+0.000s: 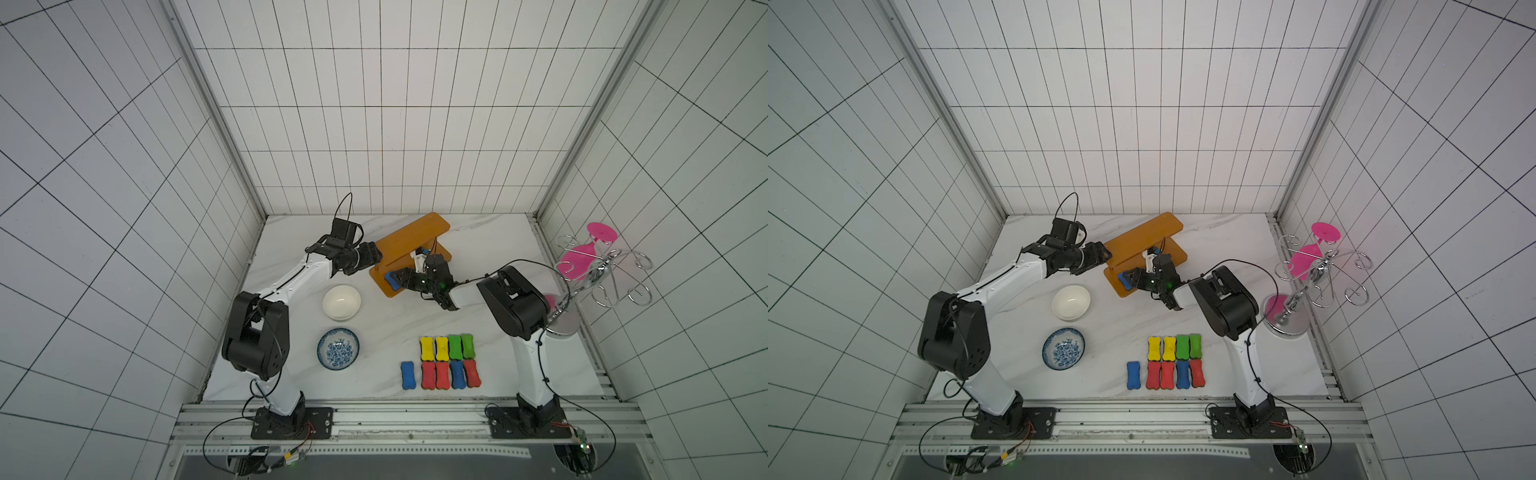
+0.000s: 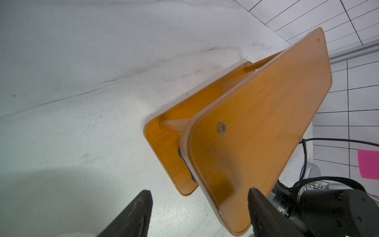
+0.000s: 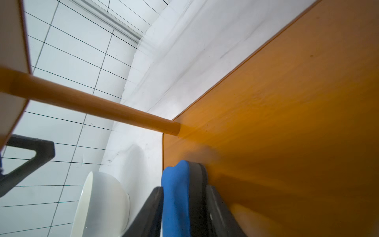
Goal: Remove the whiteboard erasers from the shelf
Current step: Pick up the whiteboard eraser from the shelf.
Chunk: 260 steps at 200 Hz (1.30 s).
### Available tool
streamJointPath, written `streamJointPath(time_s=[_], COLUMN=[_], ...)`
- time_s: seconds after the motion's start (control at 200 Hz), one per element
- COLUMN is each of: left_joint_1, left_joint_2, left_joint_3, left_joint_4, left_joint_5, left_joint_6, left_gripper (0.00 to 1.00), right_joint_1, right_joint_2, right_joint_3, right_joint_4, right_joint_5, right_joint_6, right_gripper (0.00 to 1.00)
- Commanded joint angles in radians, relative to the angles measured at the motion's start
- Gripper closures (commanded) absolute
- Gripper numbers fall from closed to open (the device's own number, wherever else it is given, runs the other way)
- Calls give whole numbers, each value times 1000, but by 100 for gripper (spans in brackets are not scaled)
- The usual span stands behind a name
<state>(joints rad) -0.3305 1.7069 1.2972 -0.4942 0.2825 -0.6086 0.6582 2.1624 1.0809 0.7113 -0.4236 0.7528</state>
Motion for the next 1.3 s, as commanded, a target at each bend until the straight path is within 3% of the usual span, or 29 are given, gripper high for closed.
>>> streamJointPath(time_s=[0.0,0.025,0.26,0.4,0.57,0.999,1.154,1.294], left_joint_1=[9,10,18,22,21,6,6,5], left_joint_2=[-11,-10,8,18,19,24,6,-32], left_joint_3=[-15,-16,-15,-7,-4,-2,5,3], left_joint_4=[3,5,6,6,5,7,0,-9], left_joint_5=[9,10,9,2,-3,-17,-22,-26], left_joint_6=[11,10,13,12,8,4,6,4], left_gripper=[23,23,23,23,23,23,23,23], right_joint_1=[30,31,27,49,35,-11,-5,49], right_joint_2=[8,7,-133,-250,-211,-162,-266,-412], right_joint_3=[-21,-22,-95,-116,-67,-192,-251,-305], right_joint_4=[-259,-272,-210,-154,-111,31,38,-48], right_joint_5=[144,153,130,195,116,16,34,150], right_joint_6=[-84,-84,-12,81,167,321,333,290], right_gripper=[92,100,100,100,100,100,100,100])
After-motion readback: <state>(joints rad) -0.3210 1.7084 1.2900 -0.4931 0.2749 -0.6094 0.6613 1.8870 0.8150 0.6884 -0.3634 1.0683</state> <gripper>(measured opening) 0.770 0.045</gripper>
